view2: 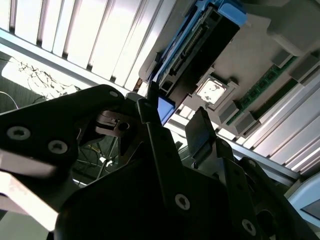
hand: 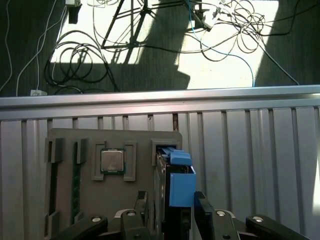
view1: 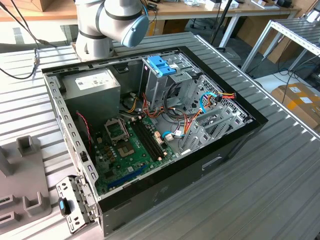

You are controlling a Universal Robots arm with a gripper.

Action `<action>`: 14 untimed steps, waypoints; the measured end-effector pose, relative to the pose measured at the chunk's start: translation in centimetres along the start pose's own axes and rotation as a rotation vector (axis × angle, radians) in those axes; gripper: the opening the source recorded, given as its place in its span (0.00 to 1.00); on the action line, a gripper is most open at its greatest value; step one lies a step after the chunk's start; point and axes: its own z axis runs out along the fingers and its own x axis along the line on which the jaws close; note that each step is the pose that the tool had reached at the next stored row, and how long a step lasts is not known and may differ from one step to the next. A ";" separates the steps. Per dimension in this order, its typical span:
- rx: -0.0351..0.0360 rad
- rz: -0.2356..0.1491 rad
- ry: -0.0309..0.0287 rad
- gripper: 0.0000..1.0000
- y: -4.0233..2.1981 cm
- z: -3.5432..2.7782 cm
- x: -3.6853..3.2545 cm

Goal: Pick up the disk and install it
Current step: 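Pick up the disk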

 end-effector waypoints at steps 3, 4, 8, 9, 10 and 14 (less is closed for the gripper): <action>0.0000 0.000 0.0000 0.49 0.00 0.05 0.00; 0.0000 0.000 0.0000 0.49 0.00 0.07 0.00; 0.0000 0.000 0.0000 0.49 0.00 0.15 0.00; 0.0000 0.000 0.0000 0.49 0.00 0.16 0.00; 0.0000 0.000 0.0000 0.49 0.00 0.19 0.00; 0.0000 0.000 0.0000 0.49 0.00 0.28 0.01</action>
